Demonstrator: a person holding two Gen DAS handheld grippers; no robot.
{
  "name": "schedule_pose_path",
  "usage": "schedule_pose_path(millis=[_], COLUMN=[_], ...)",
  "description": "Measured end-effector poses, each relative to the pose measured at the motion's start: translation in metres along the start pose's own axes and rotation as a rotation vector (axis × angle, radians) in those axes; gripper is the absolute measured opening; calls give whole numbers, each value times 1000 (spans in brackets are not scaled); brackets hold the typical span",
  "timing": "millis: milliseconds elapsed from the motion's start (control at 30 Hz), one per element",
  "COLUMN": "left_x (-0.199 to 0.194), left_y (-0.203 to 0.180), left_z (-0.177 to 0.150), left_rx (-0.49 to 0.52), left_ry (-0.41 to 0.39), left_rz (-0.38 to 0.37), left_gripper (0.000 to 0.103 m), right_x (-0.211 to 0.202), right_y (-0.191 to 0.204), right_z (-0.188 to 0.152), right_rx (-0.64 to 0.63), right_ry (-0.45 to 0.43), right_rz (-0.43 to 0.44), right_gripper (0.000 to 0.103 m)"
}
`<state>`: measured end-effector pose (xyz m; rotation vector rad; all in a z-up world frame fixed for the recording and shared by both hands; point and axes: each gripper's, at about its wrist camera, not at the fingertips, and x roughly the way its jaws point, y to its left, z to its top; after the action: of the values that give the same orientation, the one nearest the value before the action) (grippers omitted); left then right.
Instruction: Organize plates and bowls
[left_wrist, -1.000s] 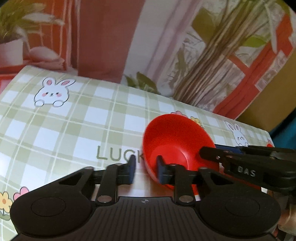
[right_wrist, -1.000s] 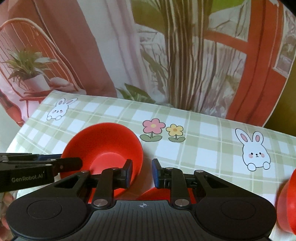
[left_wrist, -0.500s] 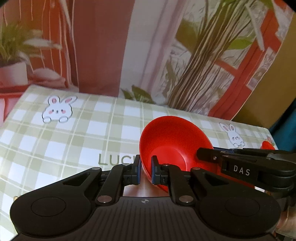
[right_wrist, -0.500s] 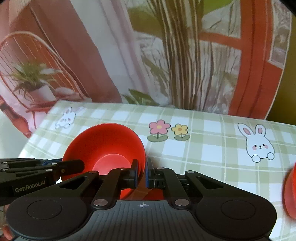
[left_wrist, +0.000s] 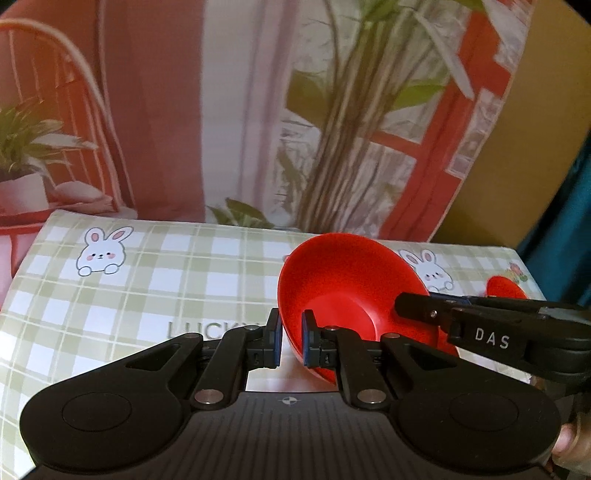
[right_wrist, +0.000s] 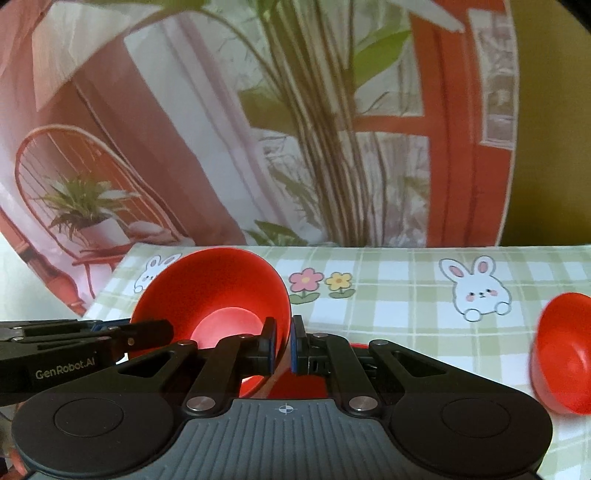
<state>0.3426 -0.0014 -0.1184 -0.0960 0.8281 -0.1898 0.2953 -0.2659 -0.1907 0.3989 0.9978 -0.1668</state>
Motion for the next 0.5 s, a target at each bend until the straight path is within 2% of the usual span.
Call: schedule_pose_path(millis=[500], left_x=[19], left_y=[-55], left_z=[-16], left_rx=[82], left_ry=[64], left_rz=[-7], left_gripper=[12], right_x=[-31], right_y=[-57], right_z=[-27], right_rx=[96], right_ry=[-18], right_rz=[-16], right_gripper=[7])
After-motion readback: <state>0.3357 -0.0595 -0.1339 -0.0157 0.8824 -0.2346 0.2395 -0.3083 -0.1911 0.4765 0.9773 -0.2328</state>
